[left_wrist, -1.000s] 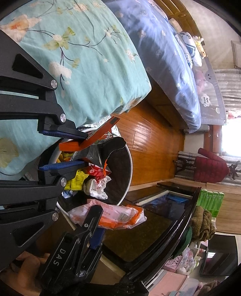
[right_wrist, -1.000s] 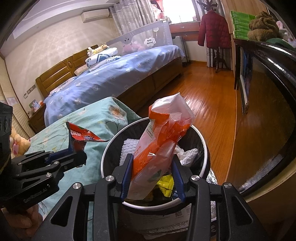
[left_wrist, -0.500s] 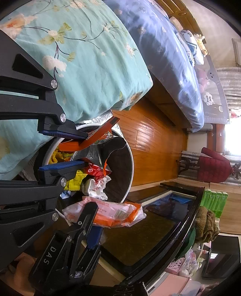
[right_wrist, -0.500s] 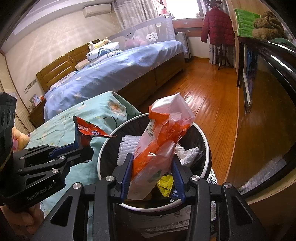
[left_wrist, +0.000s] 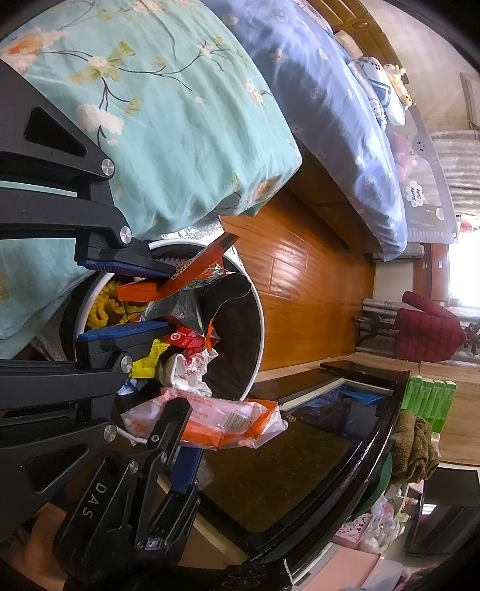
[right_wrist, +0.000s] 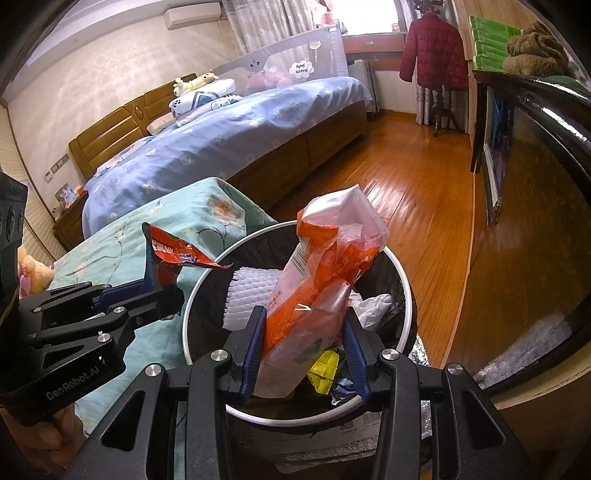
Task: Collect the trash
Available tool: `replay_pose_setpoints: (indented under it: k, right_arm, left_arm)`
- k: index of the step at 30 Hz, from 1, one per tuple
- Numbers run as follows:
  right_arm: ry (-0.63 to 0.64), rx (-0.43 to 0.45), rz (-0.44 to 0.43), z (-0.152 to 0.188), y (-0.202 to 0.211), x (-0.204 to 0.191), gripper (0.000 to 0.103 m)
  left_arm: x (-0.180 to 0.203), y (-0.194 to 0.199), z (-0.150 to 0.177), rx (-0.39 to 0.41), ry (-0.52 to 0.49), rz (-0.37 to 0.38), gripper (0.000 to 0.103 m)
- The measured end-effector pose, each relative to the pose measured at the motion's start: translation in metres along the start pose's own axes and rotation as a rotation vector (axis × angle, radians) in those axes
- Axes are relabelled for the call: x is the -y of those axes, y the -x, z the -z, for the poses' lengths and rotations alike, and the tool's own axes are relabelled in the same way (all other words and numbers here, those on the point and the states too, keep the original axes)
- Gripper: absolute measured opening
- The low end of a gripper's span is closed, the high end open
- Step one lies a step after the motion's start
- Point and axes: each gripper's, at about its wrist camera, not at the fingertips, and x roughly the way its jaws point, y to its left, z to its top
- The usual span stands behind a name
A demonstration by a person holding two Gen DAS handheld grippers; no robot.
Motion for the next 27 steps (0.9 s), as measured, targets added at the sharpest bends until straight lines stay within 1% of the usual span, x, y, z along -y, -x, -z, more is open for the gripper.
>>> replay_pose_setpoints:
  k: [10,17,18,19,20,21,22,24,27]
  right_arm:
    - [0.02,-0.019,0.013,0.0,-0.004,-0.002,0.043]
    - [0.021,-0.028,0.012,-0.001,-0.006,-0.003,0.044]
    - [0.022,-0.027,0.014,-0.001,-0.006,-0.003,0.045]
    - [0.021,-0.029,0.015,-0.002,-0.007,-0.002,0.047]
    - [0.019,-0.033,0.014,-0.001,-0.008,-0.002,0.054]
    - [0.017,-0.035,0.015,-0.001,-0.008,-0.002,0.062]
    - [0.016,-0.035,0.019,0.0,-0.008,-0.002,0.063]
    - [0.013,-0.034,0.016,0.001,-0.007,-0.001,0.066]
    - [0.018,-0.026,0.021,0.003,-0.003,-0.003,0.067]
  left_arm:
    - [0.001,-0.009,-0.003,-0.015,0.001,0.019,0.022]
    - [0.003,-0.013,-0.006,-0.032,0.002,0.031,0.025]
    - [0.003,-0.013,-0.007,-0.033,0.003,0.034,0.029]
    - [0.003,-0.013,-0.008,-0.032,0.004,0.036,0.036]
    - [0.003,-0.012,-0.008,-0.03,0.006,0.034,0.041]
    - [0.003,-0.011,-0.008,-0.026,0.009,0.031,0.051]
    - [0.002,-0.009,-0.008,-0.017,0.011,0.026,0.054]
    - [0.0,-0.006,-0.008,-0.011,0.013,0.029,0.055]
    - [-0.004,-0.001,-0.004,-0.002,0.014,0.022,0.055]
